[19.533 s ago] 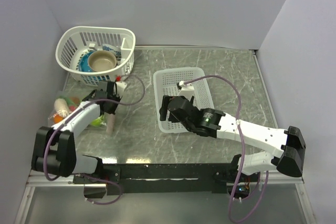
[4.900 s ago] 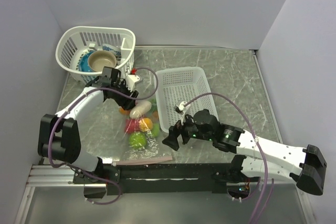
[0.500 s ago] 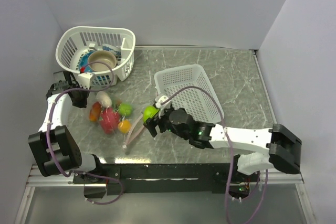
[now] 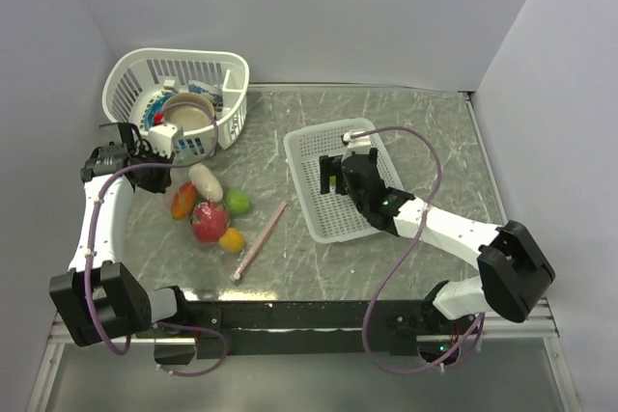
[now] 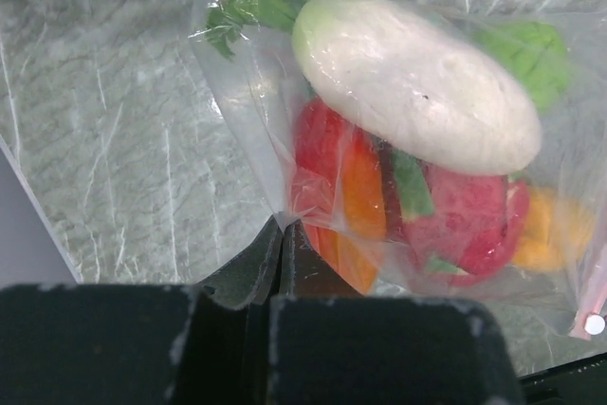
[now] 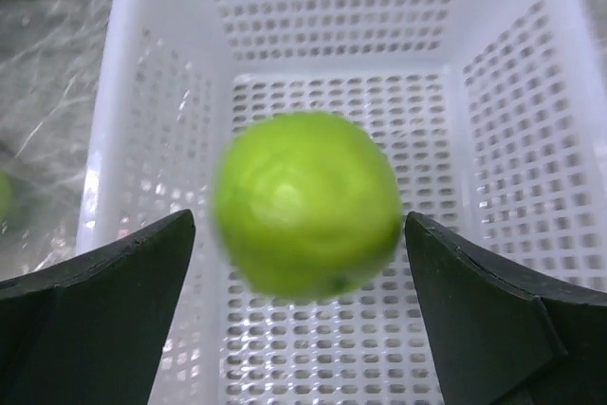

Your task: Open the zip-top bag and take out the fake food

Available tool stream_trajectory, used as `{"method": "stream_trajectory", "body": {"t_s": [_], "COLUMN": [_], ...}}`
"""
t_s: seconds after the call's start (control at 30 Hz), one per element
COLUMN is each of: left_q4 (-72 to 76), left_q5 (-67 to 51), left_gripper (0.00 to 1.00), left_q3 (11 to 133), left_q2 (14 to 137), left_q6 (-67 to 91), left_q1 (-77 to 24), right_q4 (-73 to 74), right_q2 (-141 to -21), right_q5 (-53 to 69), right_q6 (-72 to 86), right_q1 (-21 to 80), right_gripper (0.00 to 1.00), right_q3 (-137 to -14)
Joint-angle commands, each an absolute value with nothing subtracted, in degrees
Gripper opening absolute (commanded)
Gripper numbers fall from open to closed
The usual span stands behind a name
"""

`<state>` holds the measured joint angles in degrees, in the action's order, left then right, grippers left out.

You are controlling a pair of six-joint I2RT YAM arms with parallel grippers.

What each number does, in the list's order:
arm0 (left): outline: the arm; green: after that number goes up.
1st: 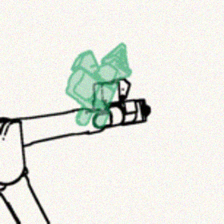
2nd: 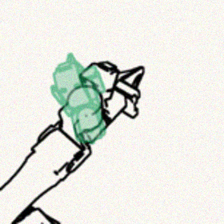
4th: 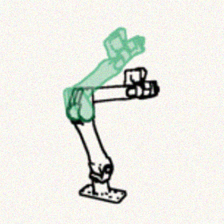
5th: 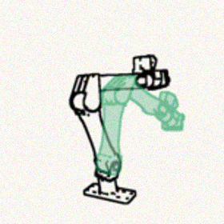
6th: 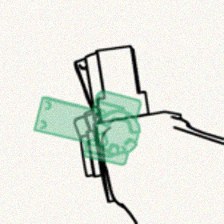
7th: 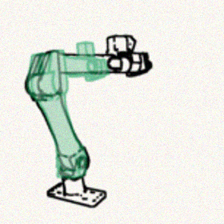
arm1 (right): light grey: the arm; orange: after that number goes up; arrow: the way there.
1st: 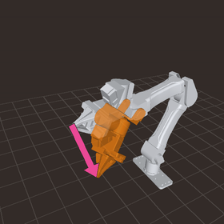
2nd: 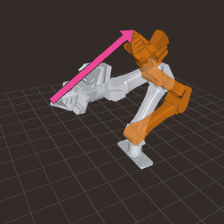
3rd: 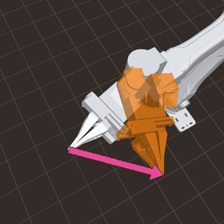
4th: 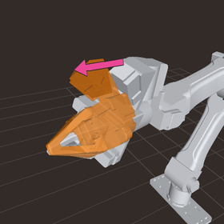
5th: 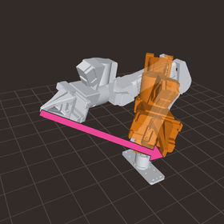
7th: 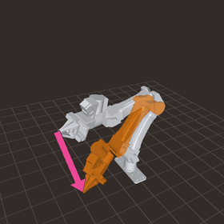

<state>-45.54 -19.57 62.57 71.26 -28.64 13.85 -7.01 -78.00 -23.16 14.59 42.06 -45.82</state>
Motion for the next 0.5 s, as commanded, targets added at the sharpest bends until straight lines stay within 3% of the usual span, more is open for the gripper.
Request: {"method": "stream_trajectory", "body": {"t_s": [0.0,0.2,0.27,0.3,0.33,0.43,0.47], "left_q4": [-45.2,-44.5,-43.9,-43.2,-42.5,-38.3,-37.1], "left_q5": [-19.9,-20.3,-20.0,-19.5,-17.8,-13.9,-12.8], "left_gripper": [0.01,0.01,0.01,0.01,0.01,0.01,0.01], "left_q3": [60.4,59.2,59.2,58.8,58.3,55.8,55.2], "left_q2": [71.5,70.8,70.9,71.0,71.2,72.4,73.5], "left_q6": [-27.5,-28.6,-28.5,-28.4,-28.2,-28.3,-28.1], "left_q1": [13.9,13.9,13.9,13.9,13.9,13.9,13.9], "right_q4": [-6.1,-6.3,-6.3,-4.8,-4.9,-3.4,-1.7], "right_q2": [-77.4,-81.1,-77.8,-76.4,-75.5,-76.9,-78.2], "right_q5": [-13.4,8.8,1.6,-18.3,-26.5,-37.9,-36.0], "right_q6": [23.3,27.1,24.3,18.4,14.6,9.8,11.9], "right_q1": [40.3,32.7,35.2,39.0,49.7,58.1,57.6], "right_gripper": [1.0,1.0,1.0,1.0,1.0,1.0,1.0], "right_q3": [-47.7,-49.0,-48.3,-48.5,-49.0,-52.2,-53.1]}}
